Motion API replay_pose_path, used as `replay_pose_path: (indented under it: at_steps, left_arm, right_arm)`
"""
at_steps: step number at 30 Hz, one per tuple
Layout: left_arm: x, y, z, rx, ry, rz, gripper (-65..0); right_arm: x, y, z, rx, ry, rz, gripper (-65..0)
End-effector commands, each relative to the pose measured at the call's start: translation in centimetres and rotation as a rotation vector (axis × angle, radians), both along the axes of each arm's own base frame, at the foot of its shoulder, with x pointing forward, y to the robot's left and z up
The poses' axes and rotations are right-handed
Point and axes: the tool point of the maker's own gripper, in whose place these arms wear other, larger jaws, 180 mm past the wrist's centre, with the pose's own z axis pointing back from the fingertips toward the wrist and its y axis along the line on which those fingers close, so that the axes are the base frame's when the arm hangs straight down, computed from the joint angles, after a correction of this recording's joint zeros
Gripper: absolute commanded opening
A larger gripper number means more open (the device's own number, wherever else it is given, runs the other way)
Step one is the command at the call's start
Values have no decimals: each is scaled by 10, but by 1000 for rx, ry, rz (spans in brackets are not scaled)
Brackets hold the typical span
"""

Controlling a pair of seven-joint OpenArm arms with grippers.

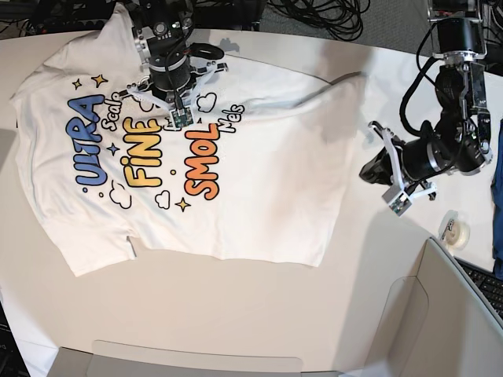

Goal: Layout the t-shirt on the table in an organized manner, then fold the t-shirt properly
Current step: 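Release the shirt and move both grippers to new grasp points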

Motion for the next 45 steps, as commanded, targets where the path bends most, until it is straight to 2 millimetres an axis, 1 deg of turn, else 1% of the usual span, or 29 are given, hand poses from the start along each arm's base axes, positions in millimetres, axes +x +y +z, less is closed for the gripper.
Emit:
replay_pose_path:
  at_steps: [1,3,8,11,14,17,20,23,28,29,31,33,37,38,43,45]
  left_arm:
    - [12,-9,10,3,-44,0,-650]
    - [18,-24,4,17,-44,-12,-650]
    - [26,-63,-40,48,61,-50,-650]
    - [33,-80,-56,21,91,-59,-650]
    - [39,-88,-72,20,101,-70,-650]
    - [44,-82,-87,46,119,-58,-650]
    - [43,-74,-102,55,146,-33,-650]
    - [43,-70,-109,59,150,-21,-650]
    - [46,-65,-111,92,133,-19,-650]
    - [48,-64,-109,99,128,-17,-650]
    - [59,-62,-101,112,101,-16,-650]
    - [64,-63,-97,103,84,-14,-650]
    - [69,-64,-101,69,71,-1,-650]
    - [74,-62,-98,73,64,1,-650]
    - [77,-58,-104,64,82,19,-650]
    - [79,-60,-105,38,70,27,-650]
  right_arm:
    - [5,2,9,11,-41,-2,-650]
    - [-2,2,3,9,-19,-2,-650]
    - [-21,3,-13,6,46,2,-650]
    - [-27,3,-18,4,66,3,-650]
    - [-39,3,-25,3,99,5,-650]
    - [-48,0,-30,-7,131,5,-650]
    - [-58,-5,-36,-28,195,-10,-650]
    - [-63,-13,-39,-56,224,-3,-650]
    - [-68,-17,-40,-72,234,6,-650]
    - [-71,-20,-42,-80,242,10,-650]
    - [-74,-22,-43,-88,248,14,-650]
    - [-77,-26,-43,-99,254,20,-650]
    - [-82,-31,-45,-118,264,31,-650]
    - [-83,-31,-45,-118,267,31,-650]
    - [-86,-30,-43,-114,268,35,-650]
    - [-91,-26,-45,-117,288,84,-650]
